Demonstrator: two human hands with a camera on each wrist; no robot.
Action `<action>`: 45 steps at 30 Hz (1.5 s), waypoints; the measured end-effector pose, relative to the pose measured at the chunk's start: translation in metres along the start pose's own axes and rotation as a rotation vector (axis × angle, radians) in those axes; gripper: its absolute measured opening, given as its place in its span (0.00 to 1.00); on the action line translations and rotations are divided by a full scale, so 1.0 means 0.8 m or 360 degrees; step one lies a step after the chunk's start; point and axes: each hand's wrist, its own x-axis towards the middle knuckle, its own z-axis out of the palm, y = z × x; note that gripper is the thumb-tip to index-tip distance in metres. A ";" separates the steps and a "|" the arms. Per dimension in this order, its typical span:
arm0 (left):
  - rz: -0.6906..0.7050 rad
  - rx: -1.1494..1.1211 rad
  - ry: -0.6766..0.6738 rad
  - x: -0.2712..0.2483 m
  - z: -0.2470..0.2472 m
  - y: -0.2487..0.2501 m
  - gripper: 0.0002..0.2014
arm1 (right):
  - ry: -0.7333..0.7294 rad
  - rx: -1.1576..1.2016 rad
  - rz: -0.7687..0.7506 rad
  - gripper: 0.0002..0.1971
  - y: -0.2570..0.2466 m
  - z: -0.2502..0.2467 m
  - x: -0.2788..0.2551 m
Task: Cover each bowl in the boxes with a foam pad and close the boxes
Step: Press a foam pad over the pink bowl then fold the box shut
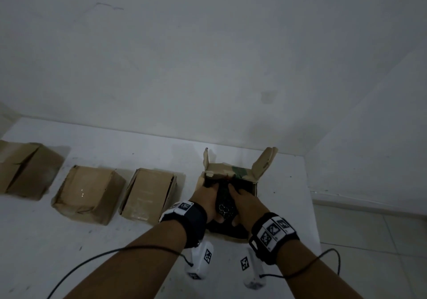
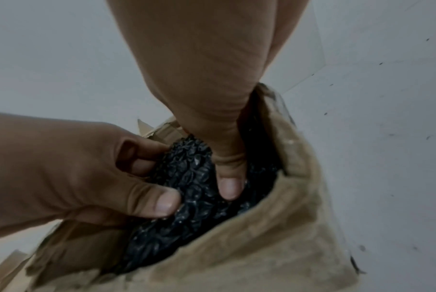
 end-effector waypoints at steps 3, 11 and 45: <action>0.0011 -0.0002 0.0023 -0.007 -0.002 0.005 0.39 | -0.0052 -0.0020 -0.0019 0.58 0.002 -0.006 -0.001; 0.0068 0.0153 0.0100 -0.028 -0.026 -0.007 0.31 | 0.0087 0.0288 -0.0073 0.55 -0.005 -0.017 -0.041; 0.0124 -0.1458 0.0438 -0.058 -0.067 -0.004 0.34 | 0.0522 0.2084 0.0279 0.28 0.016 -0.064 -0.104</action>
